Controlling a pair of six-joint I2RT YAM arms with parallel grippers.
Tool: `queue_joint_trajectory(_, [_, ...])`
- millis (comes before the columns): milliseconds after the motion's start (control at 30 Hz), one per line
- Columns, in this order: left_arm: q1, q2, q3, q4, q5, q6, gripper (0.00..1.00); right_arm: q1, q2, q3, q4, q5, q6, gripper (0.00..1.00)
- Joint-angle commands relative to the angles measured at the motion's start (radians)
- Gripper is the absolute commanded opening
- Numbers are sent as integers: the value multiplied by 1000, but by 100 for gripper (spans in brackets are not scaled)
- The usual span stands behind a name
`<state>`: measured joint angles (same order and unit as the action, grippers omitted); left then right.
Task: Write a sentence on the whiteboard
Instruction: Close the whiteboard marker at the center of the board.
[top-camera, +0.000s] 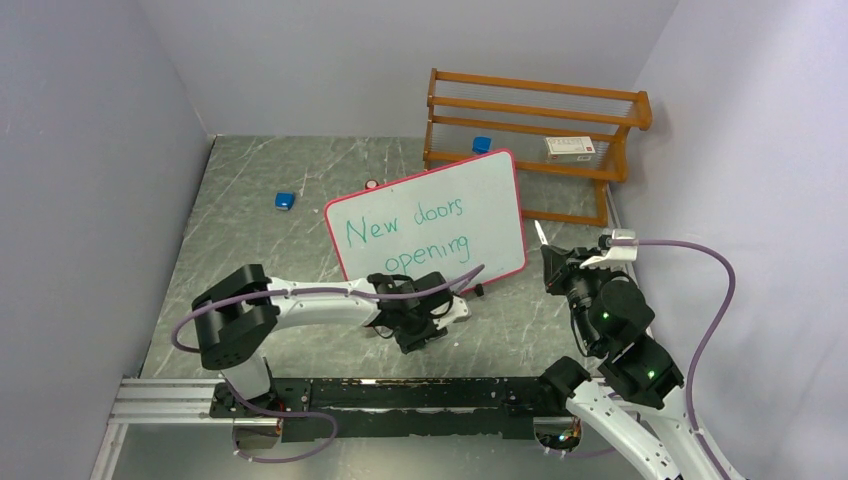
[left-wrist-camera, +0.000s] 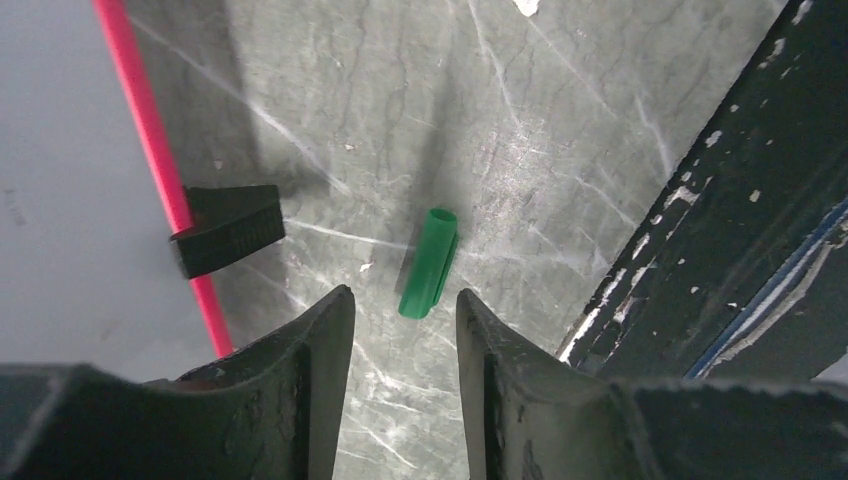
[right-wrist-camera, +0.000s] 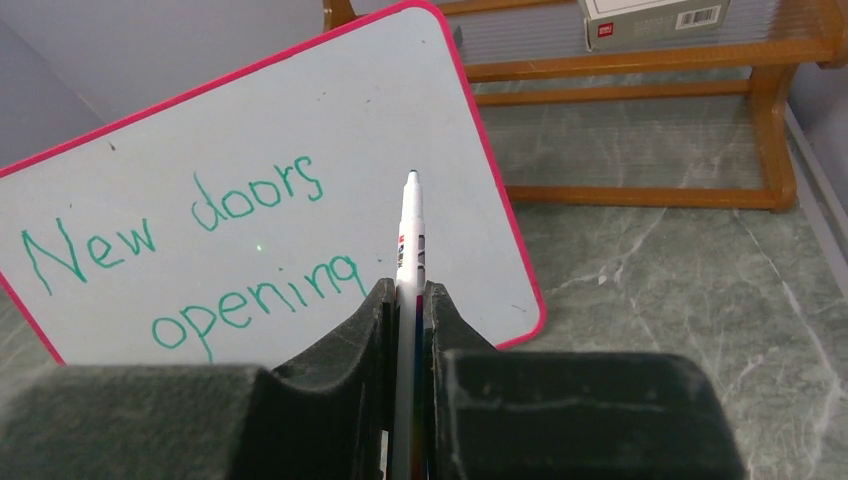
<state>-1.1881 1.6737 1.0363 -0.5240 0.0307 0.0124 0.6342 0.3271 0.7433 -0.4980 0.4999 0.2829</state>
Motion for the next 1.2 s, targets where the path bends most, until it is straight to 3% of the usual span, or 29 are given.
queue_joint_trajectory(0, [-5,39,22,26,49,27,44,-7,-13,-10,25,21,-11,0])
queue_joint_trajectory(600, [-80,180,52,-54,-29,33,34,-6,-31,-15,32,37,-14,0])
queue_joint_trajectory(1167, [-87,152,16,-102,-15,60,33,-6,-36,-13,25,33,-8,0])
